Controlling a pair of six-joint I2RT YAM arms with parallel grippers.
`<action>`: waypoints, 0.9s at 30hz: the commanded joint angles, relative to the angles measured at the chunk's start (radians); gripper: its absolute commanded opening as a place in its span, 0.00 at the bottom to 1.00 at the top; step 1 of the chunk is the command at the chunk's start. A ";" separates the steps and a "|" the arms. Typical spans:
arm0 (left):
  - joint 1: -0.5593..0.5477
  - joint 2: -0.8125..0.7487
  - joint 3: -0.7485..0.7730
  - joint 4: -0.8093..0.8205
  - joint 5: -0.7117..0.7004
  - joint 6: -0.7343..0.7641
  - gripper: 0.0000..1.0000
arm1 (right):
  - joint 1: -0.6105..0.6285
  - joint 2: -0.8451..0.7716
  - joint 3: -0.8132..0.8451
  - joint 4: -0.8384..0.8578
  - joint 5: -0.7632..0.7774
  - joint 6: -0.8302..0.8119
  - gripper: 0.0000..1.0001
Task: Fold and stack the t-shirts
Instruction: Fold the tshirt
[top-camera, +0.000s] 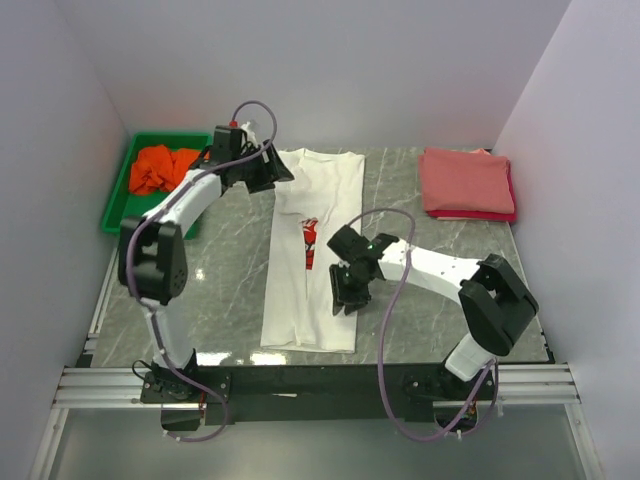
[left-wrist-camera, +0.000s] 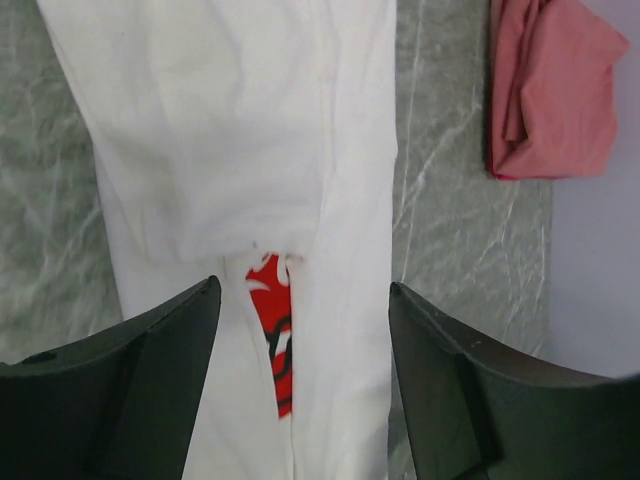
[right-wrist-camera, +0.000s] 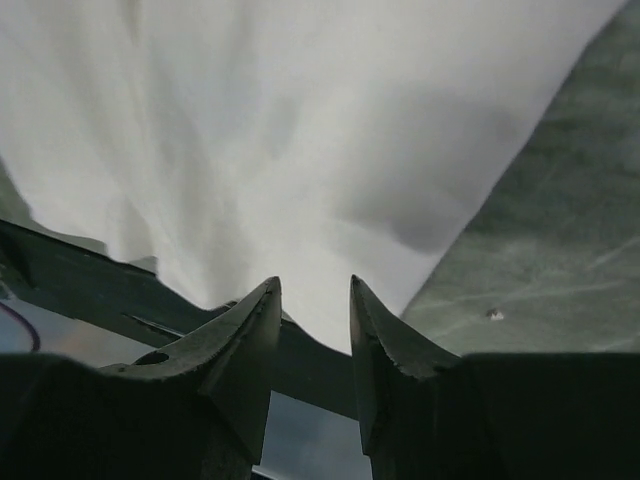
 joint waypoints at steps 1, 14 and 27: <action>-0.005 -0.167 -0.127 -0.090 -0.050 0.098 0.74 | 0.049 -0.054 -0.060 -0.037 0.060 0.071 0.41; -0.048 -0.602 -0.695 -0.408 -0.076 0.171 0.73 | 0.118 -0.119 -0.198 -0.020 0.064 0.165 0.43; -0.085 -0.660 -0.834 -0.465 -0.024 0.180 0.74 | 0.155 -0.077 -0.252 0.046 -0.035 0.157 0.39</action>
